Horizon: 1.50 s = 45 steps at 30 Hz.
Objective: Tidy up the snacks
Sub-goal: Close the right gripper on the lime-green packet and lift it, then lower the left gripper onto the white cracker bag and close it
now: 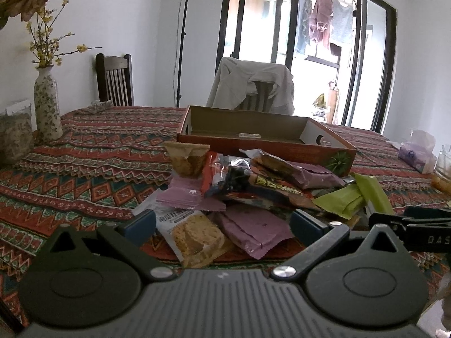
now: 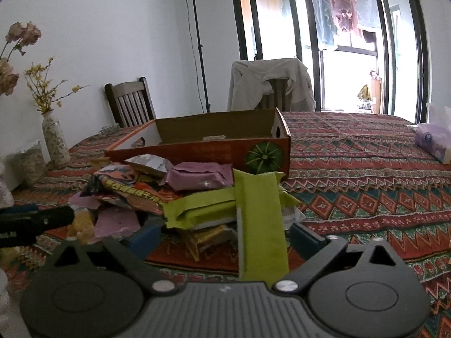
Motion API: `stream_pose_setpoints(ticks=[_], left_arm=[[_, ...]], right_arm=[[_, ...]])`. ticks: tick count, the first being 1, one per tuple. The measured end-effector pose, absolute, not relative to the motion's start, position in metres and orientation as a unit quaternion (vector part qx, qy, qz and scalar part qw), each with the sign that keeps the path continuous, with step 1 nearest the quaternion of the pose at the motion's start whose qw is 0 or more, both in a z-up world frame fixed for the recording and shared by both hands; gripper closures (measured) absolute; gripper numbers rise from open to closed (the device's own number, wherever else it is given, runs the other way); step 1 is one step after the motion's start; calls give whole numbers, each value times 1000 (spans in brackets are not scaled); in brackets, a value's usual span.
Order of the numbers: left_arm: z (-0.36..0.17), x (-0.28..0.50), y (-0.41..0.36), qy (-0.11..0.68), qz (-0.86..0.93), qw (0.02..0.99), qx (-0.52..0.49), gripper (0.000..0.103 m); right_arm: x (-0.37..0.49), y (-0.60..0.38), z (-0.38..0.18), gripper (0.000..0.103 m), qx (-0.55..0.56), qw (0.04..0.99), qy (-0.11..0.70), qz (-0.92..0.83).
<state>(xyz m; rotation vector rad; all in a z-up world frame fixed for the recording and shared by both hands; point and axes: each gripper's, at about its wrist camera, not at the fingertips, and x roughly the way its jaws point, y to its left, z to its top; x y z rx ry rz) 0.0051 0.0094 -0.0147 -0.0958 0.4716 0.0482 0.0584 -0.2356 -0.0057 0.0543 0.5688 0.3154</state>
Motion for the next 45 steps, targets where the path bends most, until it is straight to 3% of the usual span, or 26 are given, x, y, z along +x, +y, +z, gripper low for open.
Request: stream_pose_setpoints(ticks=[4,7,9,12,28,45], left_arm=[[-16,6,9,235,25,971,-46,0],[-18,8,9,237,28,970,-44,0],[-19,10,10,240,29,969,-45,0],[-22,12,11,246,35,968,-45,0],[-43,69,43,337,157,923,-97,0],[-54,67,45,360,149,919,-64,0]], right_arm=[[66,-239,-15,14,10,947,290,134],[71,-241,-21,25,0,948,294,125],[77,-242,-26,44,-5,946,300,124],[82,-244,-30,63,-1,939,317,135],[74,-244,-9,64,15,957,257,132],[56,-231,-8,64,10,954,251,165]])
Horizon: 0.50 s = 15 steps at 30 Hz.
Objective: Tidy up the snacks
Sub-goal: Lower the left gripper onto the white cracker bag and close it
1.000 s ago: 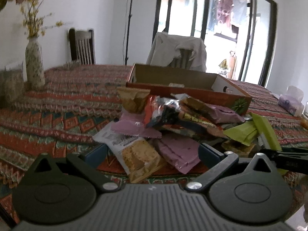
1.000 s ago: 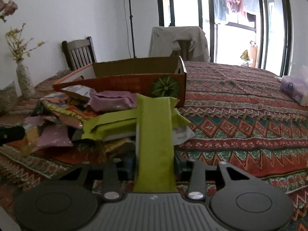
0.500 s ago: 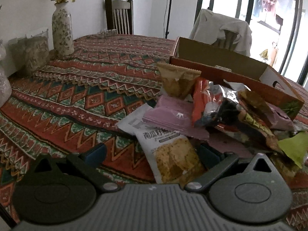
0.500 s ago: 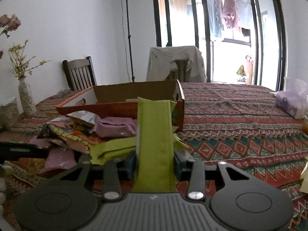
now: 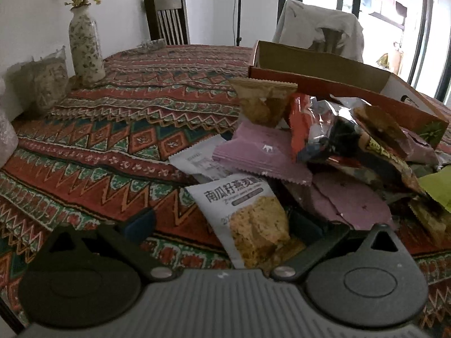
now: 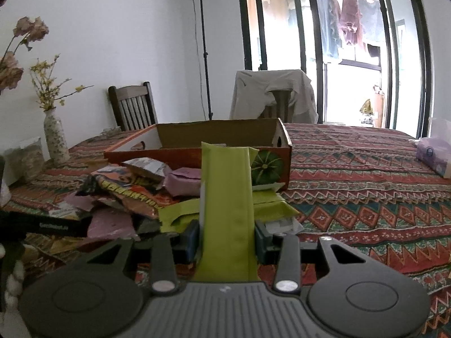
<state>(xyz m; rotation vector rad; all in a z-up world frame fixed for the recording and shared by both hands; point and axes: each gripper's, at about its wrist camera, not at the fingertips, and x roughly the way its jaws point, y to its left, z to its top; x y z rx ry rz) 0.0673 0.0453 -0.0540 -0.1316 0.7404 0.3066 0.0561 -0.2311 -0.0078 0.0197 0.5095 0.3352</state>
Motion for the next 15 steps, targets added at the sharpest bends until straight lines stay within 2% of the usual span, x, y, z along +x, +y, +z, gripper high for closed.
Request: stream_pose_setpoints(ticks=[2,5,7,11,15], left_arm=[[-54,62,45,352,144,922,-69,3],[-54,54,43,338,135,930,-58,22],[-52,48,42,330,122,935,-54,49],[-49,39,42,320,90,941,-58,61],[-43,30,42,302,73,949,-56,74]], right_arm=[[53,-232,-7,64,9,954,250,164],[49,-232,-6,65,7,955,248,163],[48,-232,-5,70,6,955,247,165],[48,-231,-5,80,2,955,248,166],[50,-228,-9,77,-1,953,257,159]])
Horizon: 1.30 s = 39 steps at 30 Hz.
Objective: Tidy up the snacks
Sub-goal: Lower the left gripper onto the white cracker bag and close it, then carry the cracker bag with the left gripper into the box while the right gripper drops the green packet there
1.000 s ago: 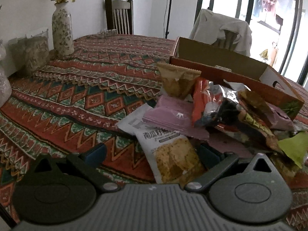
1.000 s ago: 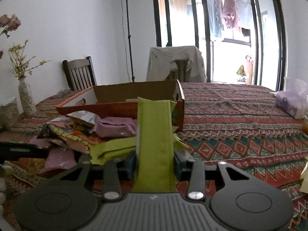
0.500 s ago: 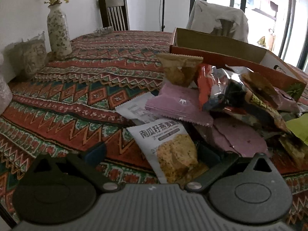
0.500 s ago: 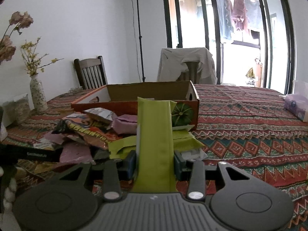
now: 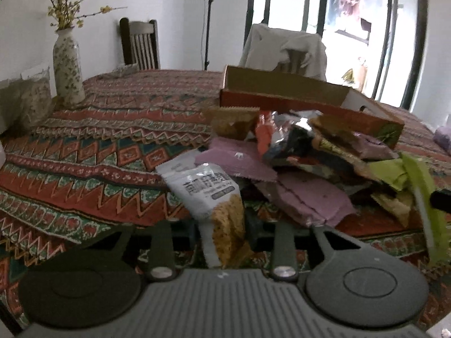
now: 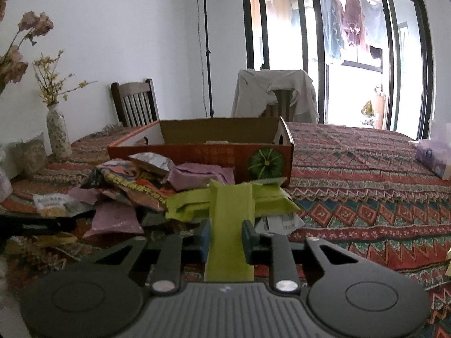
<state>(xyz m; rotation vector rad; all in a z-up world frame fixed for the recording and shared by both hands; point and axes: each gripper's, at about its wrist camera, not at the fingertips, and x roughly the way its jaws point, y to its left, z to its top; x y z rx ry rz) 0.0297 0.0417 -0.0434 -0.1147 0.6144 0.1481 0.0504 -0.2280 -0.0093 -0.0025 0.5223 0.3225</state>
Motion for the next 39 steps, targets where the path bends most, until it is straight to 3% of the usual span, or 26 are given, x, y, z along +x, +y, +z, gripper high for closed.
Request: stream_pose_setpoints(ticks=[3,7,11,22,32,39], left_arm=[[-38,24,41,287,62,955,-53,81],[-31,18,40,267,44,961,-53,85],[-26,15,42,255,36,965,-51,85],[9,4,48,189,0,978,-86,85],[49,67,20,162,-37,982,-85,85],[65,144,4,157,-39,983,-85,85]], right_arm=[[53,-226,-12,60,-6,953,260,154],[61,-222,-20,60,-17,949,278,145],[60,-221,-21,69,-16,951,272,148],[54,-230,10,70,-4,966,208,155],[108,-218,59,70,14,978,138,156],[182,-199,85,70,19,978,139,152]])
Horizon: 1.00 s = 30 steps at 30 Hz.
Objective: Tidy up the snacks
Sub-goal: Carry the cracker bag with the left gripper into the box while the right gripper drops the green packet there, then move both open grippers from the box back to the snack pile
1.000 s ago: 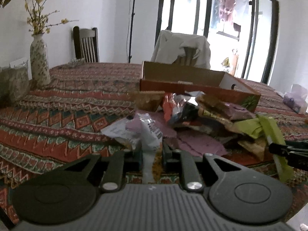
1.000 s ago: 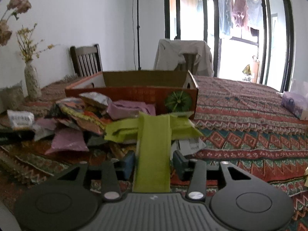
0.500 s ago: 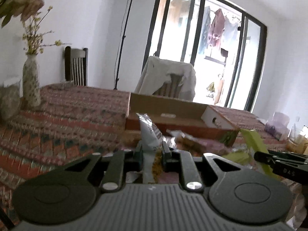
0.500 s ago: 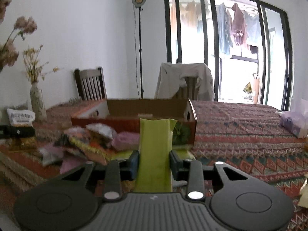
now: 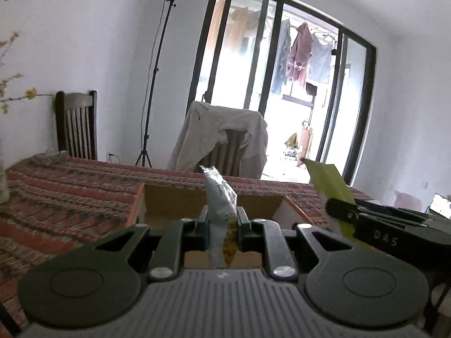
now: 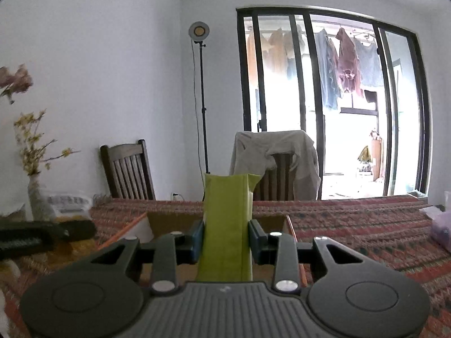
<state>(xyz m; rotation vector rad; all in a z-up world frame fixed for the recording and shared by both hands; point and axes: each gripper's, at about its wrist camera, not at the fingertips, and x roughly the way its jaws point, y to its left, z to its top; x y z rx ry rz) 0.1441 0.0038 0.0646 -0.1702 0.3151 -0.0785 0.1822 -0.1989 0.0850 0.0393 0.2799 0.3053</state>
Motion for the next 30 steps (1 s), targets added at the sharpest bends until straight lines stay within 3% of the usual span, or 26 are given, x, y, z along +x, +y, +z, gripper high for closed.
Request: stream_pose_setpoints(ticks=[8,18,20,21,22,23,24,25,27,30], left_arm=[[47,223,7,197,8,973,-122,85],[13,243,21,255,13,958,-130,85],[11,240,25,257,22,956,-137,77],[11,239,27,255,28,956,-140,65],[12,237,27,252,33,957,-143,46],[13,234,29,247,41,957,-147,34],[14,230,32,240,53,957,-151,13],[17,226,33,231,64,959,-152,0],[21,219,33,210,77,964,-145,0],[24,217,32,209,75,965,-140,0]], right_arm=[[273,-185,68,70,41,973,186,131],[295,-194,16,69,56,958,254,121],[295,-196,12,68,58,957,261,115],[294,-198,14,59,59,957,261,113],[293,-201,14,52,60,958,260,108],[291,-204,15,35,63,959,255,105],[287,-207,17,19,66,961,250,102],[285,-210,18,12,70,962,245,100],[284,-213,20,0,76,963,240,100],[283,-214,21,0,76,962,240,104]])
